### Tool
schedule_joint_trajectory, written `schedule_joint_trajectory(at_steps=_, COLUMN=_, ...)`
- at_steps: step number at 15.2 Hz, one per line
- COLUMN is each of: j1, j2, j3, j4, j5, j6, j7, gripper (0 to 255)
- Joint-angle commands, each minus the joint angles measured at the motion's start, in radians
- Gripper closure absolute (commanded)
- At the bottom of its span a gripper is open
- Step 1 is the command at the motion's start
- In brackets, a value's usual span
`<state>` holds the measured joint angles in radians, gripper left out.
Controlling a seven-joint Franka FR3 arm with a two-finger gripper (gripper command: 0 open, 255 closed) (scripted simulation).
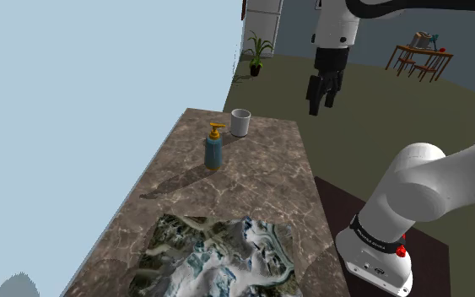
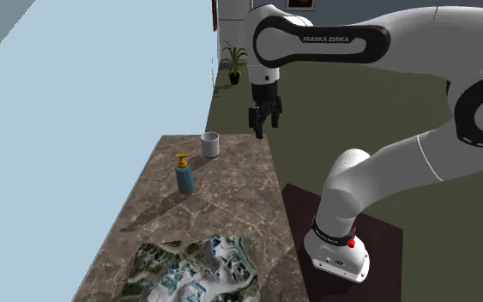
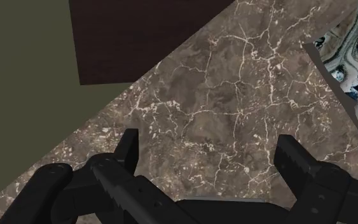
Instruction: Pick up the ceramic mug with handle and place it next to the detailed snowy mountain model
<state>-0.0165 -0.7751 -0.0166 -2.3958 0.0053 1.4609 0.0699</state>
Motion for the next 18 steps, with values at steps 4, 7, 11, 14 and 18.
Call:
schedule_joint_trajectory(at_steps=4, j1=-0.004, j2=0.097, j3=0.0, j4=0.012, j5=-0.007, j6=0.095, j7=0.004, gripper=0)
schedule_joint_trajectory(at_steps=7, j1=-0.008, j2=0.201, j3=-0.001, j4=0.037, j5=-0.014, j6=0.183, j7=0.009, gripper=0)
schedule_joint_trajectory(at_steps=11, j1=-0.013, j2=0.344, j3=-0.002, j4=0.089, j5=-0.023, j6=0.286, j7=0.017, gripper=0)
schedule_joint_trajectory(at_steps=14, j1=-0.017, j2=0.454, j3=-0.003, j4=0.142, j5=-0.031, j6=0.352, j7=0.023, gripper=0)
schedule_joint_trajectory(at_steps=18, j1=-0.023, j2=0.602, j3=-0.006, j4=0.231, j5=-0.04, j6=0.424, j7=0.032, gripper=0)
